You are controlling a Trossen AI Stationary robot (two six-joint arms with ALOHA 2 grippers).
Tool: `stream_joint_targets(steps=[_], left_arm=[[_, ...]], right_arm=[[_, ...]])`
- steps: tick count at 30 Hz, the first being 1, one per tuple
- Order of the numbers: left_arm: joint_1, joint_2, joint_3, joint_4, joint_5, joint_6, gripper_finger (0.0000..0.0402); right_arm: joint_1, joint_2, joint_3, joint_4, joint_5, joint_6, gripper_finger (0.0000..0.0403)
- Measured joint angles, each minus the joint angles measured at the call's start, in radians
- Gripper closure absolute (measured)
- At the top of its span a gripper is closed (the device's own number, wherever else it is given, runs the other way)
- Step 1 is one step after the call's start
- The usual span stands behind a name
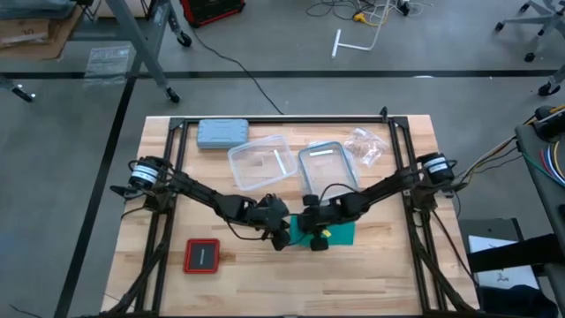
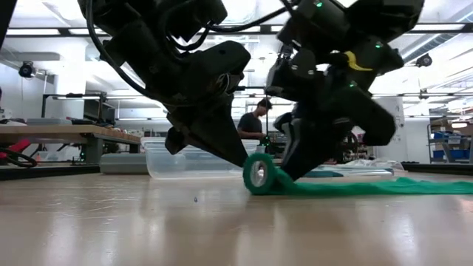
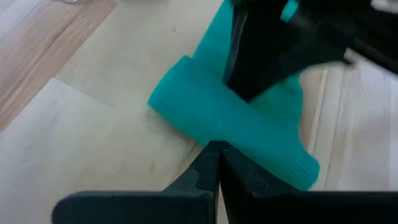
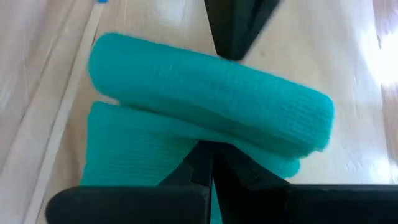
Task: Roll bandage
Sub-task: Roll the blue bandage
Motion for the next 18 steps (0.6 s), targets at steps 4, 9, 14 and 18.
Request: stream_joint_targets(steps=[4,9,14,18], left_arm=[[-0.002,-0.002,-0.001,-0.004,0.001,-0.002,0.0399],[0.0,-0.002,-0.001,-0.005,0.001,-0.003,0.0399],[0.0,-0.002,-0.001,-0.011,0.002,-0.003,0.04],[0.0,-0.002,-0.001,-0.014,0.002,-0.003,0.0399]], right_arm=[[0.0,0.034,0.059,-0.07,0.001,-0.007,0.0401],[0.001,-0.001,0.077,-0.198,0.055,0.024,0.0401],[0.0,-0.085,0.059,-0.253,0.082,0.082,0.0401],[0.001,-0.129,0.053,-0.263,0.088,0.121,0.0401]])
